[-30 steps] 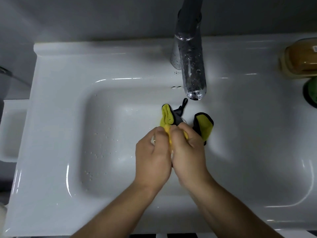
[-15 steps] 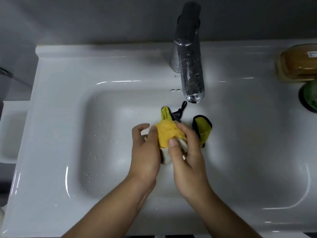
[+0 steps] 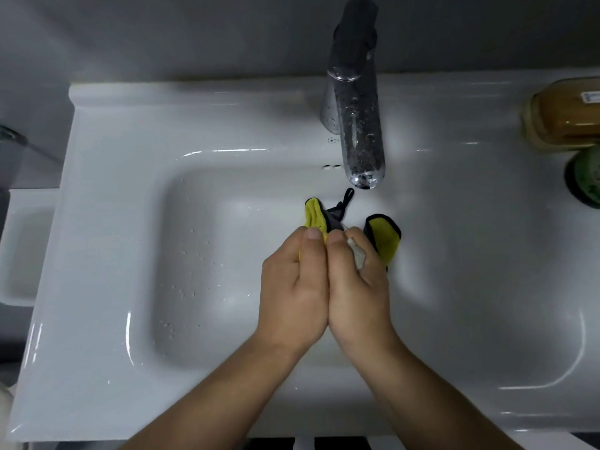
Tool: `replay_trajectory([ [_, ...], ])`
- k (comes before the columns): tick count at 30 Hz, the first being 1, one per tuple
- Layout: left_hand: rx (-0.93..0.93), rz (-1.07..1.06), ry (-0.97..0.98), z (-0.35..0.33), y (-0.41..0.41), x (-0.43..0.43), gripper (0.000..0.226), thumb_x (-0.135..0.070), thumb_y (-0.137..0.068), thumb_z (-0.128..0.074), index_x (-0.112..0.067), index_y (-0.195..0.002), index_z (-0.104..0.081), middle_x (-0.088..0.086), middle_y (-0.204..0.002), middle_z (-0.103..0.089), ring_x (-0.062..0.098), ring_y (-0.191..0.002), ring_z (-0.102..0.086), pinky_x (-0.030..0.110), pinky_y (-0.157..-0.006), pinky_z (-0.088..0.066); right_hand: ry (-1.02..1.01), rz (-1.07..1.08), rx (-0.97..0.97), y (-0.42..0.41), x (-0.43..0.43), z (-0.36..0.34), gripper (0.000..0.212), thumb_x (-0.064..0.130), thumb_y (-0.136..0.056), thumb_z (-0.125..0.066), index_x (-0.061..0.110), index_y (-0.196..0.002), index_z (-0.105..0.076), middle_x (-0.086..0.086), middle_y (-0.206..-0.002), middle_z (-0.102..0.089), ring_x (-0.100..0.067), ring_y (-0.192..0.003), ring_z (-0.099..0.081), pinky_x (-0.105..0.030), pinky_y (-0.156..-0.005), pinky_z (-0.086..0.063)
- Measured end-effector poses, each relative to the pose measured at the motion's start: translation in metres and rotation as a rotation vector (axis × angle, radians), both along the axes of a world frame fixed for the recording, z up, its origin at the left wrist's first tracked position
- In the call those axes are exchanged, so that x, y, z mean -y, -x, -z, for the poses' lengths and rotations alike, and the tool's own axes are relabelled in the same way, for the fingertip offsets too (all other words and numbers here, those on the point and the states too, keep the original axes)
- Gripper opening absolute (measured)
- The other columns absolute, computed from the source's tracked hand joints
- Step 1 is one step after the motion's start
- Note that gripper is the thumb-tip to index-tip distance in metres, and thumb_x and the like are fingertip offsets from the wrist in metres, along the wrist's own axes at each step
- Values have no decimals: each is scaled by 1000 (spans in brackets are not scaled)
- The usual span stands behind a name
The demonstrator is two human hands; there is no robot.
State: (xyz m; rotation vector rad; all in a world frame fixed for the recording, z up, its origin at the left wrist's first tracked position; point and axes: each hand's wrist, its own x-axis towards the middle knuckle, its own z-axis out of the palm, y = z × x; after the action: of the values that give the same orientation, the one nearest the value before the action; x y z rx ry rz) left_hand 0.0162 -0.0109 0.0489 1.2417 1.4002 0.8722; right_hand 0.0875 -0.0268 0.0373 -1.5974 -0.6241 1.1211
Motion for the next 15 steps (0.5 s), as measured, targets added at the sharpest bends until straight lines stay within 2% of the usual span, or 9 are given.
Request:
replay_trajectory([
  [3, -28, -5, -57, 6, -2, -4, 45, -23, -101, -41, -35, -57, -40, -16, -51, -48, 4, -52, -44, 19, -52, -34, 59, 55, -66, 1, -9, 3, 33, 24, -92, -53, 11, -65, -41, 0, -61, -47, -17, -64, -51, -34, -65, -44],
  [6, -62, 3, -93, 11, 0, -5, 42, -25, -100, -42, -35, -59, -40, -15, -52, -47, 5, -52, -44, 24, -52, -35, 120, 82, -125, 2, -12, 9, 30, 24, -89, -53, 12, -63, -42, -3, -64, -47, -19, -67, -51, -39, -66, -44],
  [8, -101, 0, -82, 12, 1, -3, 41, -29, -99, -42, -36, -59, -42, -15, -52, -49, 6, -52, -45, 25, -51, -36, 194, 28, -214, 0, -14, 11, 28, 26, -90, -54, 13, -66, -52, -4, -66, -53, -20, -69, -58, -40, -66, -49],
  [10, -122, -52, -9, 13, 1, -1, 38, -33, -100, -43, -29, -62, -42, -14, -54, -49, 5, -53, -44, 27, -53, -38, 279, -52, -269, -3, -12, 10, 30, 34, -93, -57, 9, -77, -60, -3, -73, -66, -19, -77, -69, -42, -74, -57],
  [11, -110, -93, 48, 14, 2, -2, 38, -34, -101, -44, -23, -65, -42, -12, -56, -48, 7, -54, -44, 29, -55, -39, 269, -78, -213, -6, -10, 11, 30, 38, -95, -57, 11, -84, -63, 2, -78, -71, -14, -81, -71, -40, -78, -57],
  [13, -95, -188, 177, 13, 4, -7, 32, -33, -104, -44, -17, -77, -47, -8, -63, -51, 14, -61, -49, 38, -62, -44, 128, -117, -10, -10, -2, 11, 22, 45, -96, -54, 24, -96, -62, 19, -89, -70, 1, -87, -66, -27, -80, -53],
  [14, -47, -227, 248, 11, 3, -10, 23, -31, -104, -42, -20, -86, -51, -4, -68, -57, 18, -64, -55, 43, -64, -49, 57, -152, 75, -12, 3, 10, 22, 48, -94, -52, 31, -105, -59, 25, -100, -66, 7, -95, -62, -19, -84, -49],
  [15, 26, -247, 343, 9, 3, -12, 17, -28, -104, -39, -28, -96, -54, 0, -73, -63, 22, -68, -60, 46, -67, -54, 1, -203, 153, -14, 10, 12, 32, 51, -91, -49, 35, -118, -55, 24, -115, -60, 8, -109, -57, -13, -91, -45],
])
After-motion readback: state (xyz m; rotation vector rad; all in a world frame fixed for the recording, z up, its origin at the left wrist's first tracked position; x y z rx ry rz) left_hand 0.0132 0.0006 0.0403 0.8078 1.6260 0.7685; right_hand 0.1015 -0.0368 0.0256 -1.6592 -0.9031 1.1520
